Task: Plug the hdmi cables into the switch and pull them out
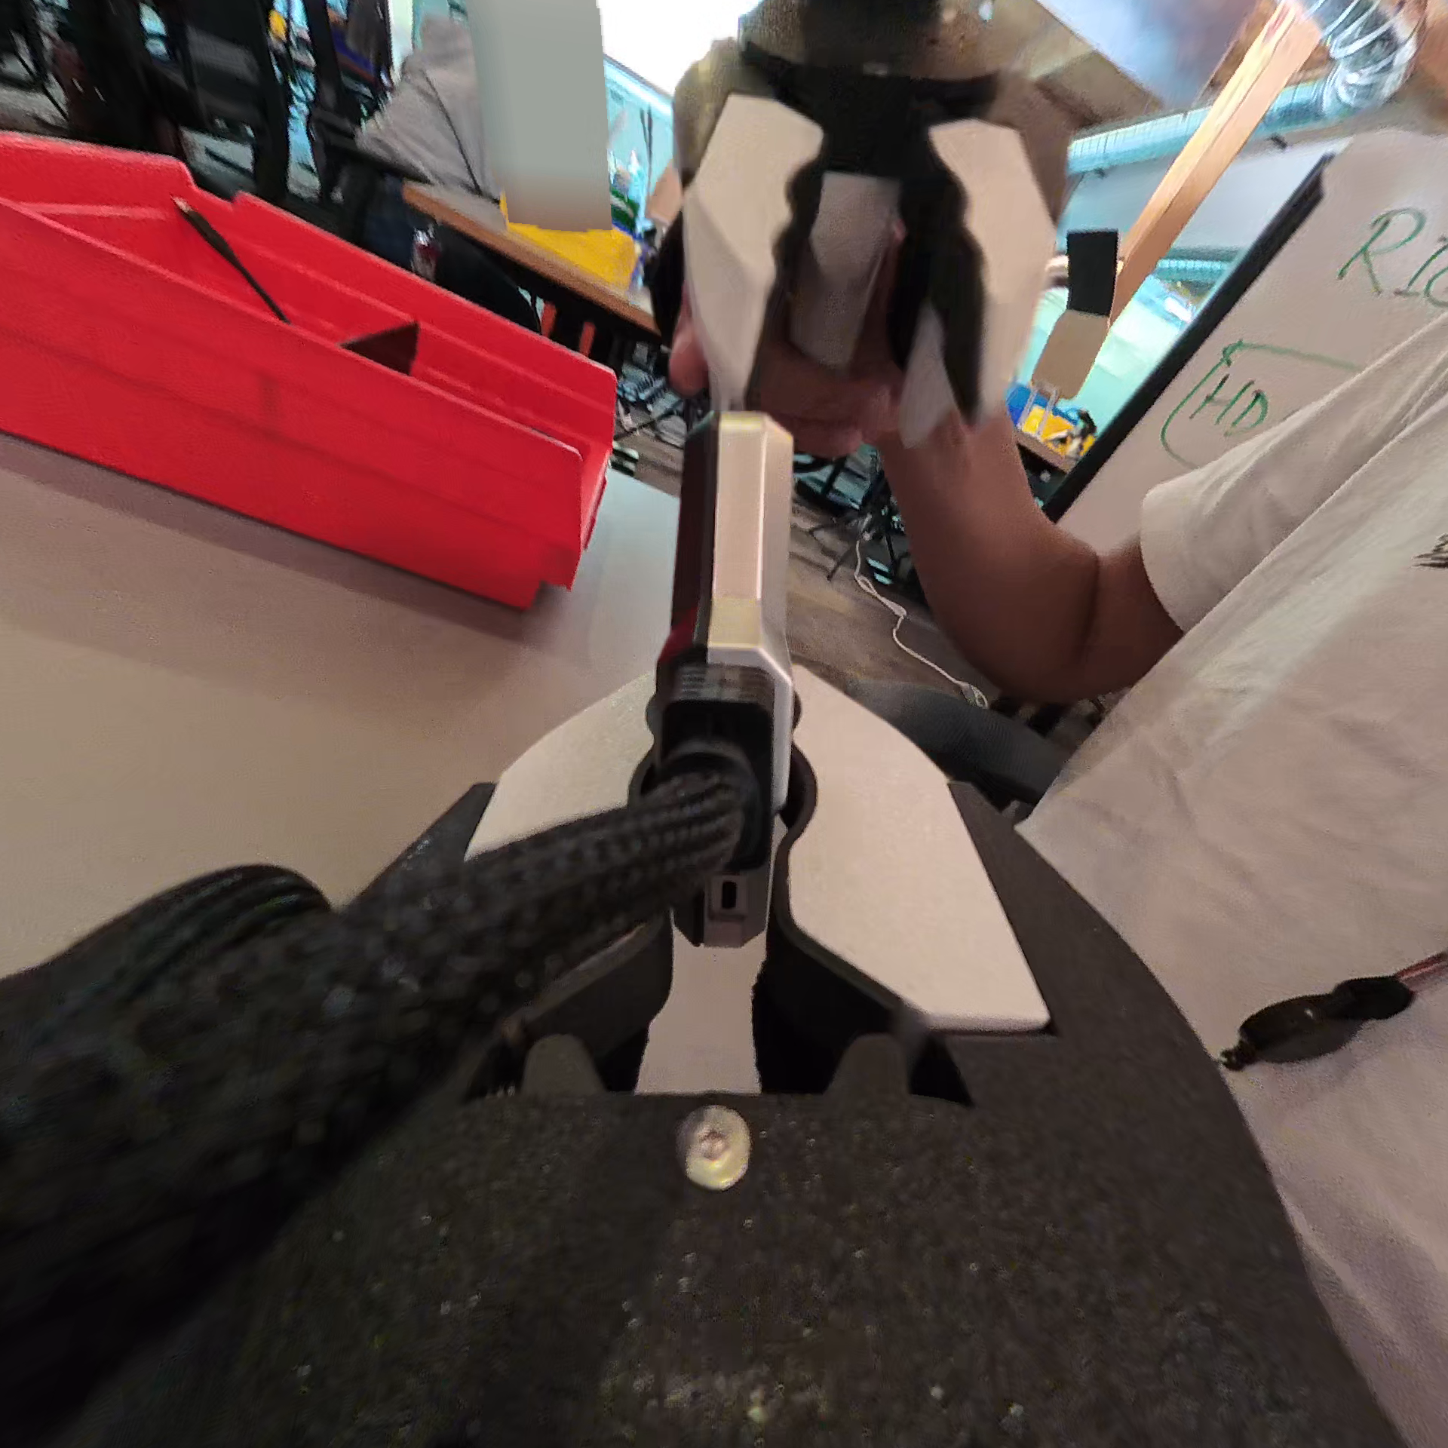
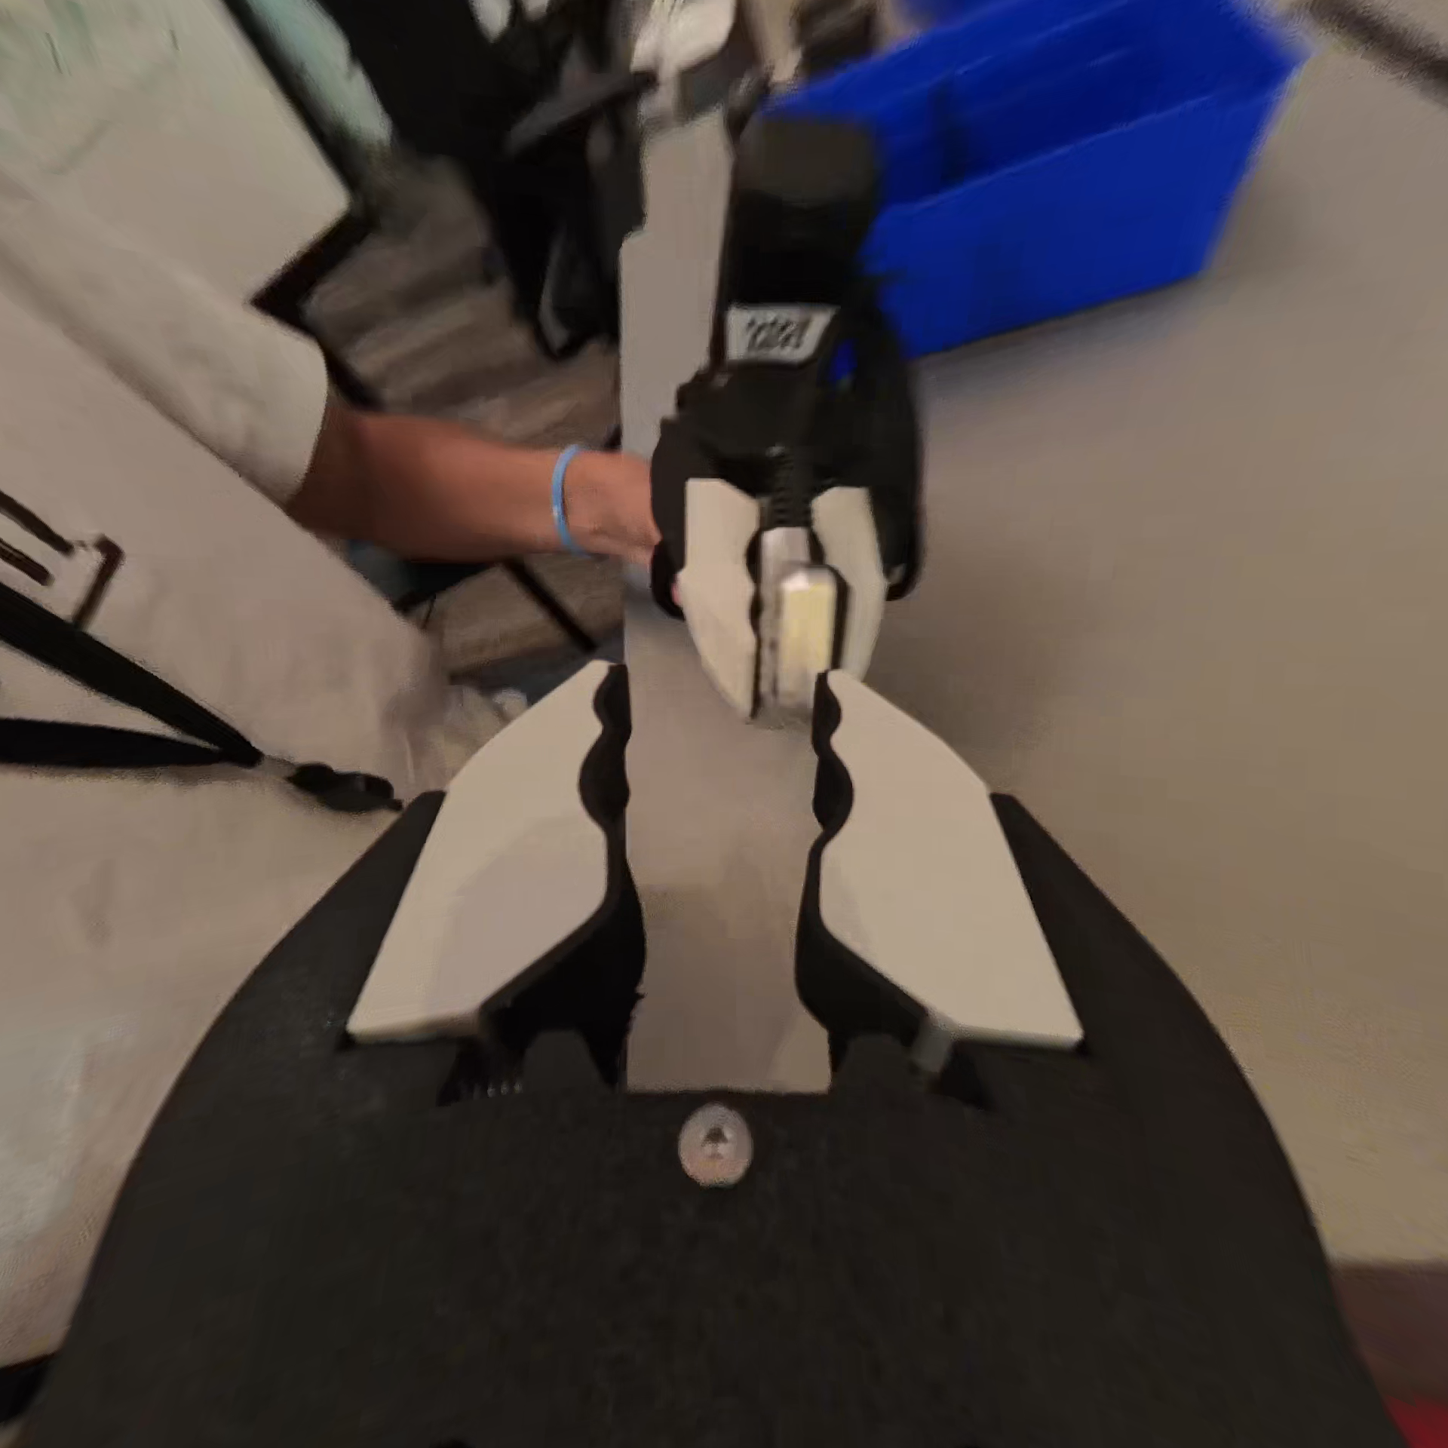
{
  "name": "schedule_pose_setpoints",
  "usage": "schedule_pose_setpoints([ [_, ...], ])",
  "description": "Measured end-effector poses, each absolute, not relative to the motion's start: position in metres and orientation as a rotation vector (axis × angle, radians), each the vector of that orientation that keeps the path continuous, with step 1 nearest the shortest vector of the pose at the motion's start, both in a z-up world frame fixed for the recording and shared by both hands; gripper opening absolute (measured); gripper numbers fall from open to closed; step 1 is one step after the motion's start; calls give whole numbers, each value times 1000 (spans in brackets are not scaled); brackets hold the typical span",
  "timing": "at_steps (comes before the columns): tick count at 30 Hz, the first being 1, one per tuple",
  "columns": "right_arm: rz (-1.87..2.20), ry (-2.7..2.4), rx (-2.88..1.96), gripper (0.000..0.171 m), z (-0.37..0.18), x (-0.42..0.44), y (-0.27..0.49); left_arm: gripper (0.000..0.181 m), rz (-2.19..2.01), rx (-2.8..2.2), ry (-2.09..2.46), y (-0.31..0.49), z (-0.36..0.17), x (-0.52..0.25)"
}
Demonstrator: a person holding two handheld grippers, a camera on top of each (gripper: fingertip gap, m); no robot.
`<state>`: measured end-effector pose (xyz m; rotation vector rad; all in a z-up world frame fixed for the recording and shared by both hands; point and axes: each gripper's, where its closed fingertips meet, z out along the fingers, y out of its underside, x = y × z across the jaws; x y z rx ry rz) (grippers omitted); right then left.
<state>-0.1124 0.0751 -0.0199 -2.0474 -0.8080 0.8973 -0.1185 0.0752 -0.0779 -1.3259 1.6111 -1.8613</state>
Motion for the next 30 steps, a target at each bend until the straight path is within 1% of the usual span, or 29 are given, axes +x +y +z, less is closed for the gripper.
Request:
schedule_pose_setpoints([
  [1, 841, -845, -2093, 47, -33, -121, 83, 23, -1823, -1350, 1644, 75, -85, -118],
  [2, 770, -860, -2100, 36, -39, -120, 91, 23, -1782, -1379, 1656, 77, -92, -119],
  [4, 804, -848, -2119, 28, -42, -121, 97, 22, -1817, -1370, 1623, 77, -90, -124],
  [5, 807, -830, -2140, 29, -45, -120, 100, 23, -1844, -1348, 1599, 76, -85, -126],
  [6, 767, -832, -2184, 41, -53, -117, 103, 23, -1853, -1331, 1590, 75, -81, -128],
  [8, 758, -900, -2214, 46, -63, -121, 101, 23, -1809, -1326, 1621, 74, -82, -129],
  [10, 834, -970, -2181, 39, -64, -136, 95, 23, -1783, -1328, 1639, 73, -82, -128],
  [11, 821, -1012, -2196, 21, -69, -139, 93, 23, -1758, -1332, 1639, 74, -83, -126],
  [15, 692, -1026, -2173, 21, -63, -136, 98, 28, -1621, -1373, 1612, 83, -89, -126],
  [17, 493, -990, -2151, 21, -39, -108, 106, 49, -1440, -1413, 1641, 91, -105, -132],
  [18, 412, -944, -2130, 21, -18, -89, 109, 55, -1386, -1429, 1633, 93, -110, -137],
  [19, 343, -901, -2108, 21, 6, -69, 110, 58, -1377, -1431, 1607, 93, -112, -142],
  [23, -91, -773, -2063, 21, 105, 32, 95, 48, -1447, -1421, 1504, 85, -108, -163],
  [25, -215, -707, -2024, 20, 150, 70, 82, 46, -1459, -1441, 1492, 87, -110, -169],
  [28, -427, -685, -2081, 20, 178, 121, 69, 41, -1507, -1444, 1449, 92, -105, -172],
  [30, -460, -670, -2138, 21, 177, 149, 74, 39, -1524, -1460, 1442, 95, -106, -172],
])
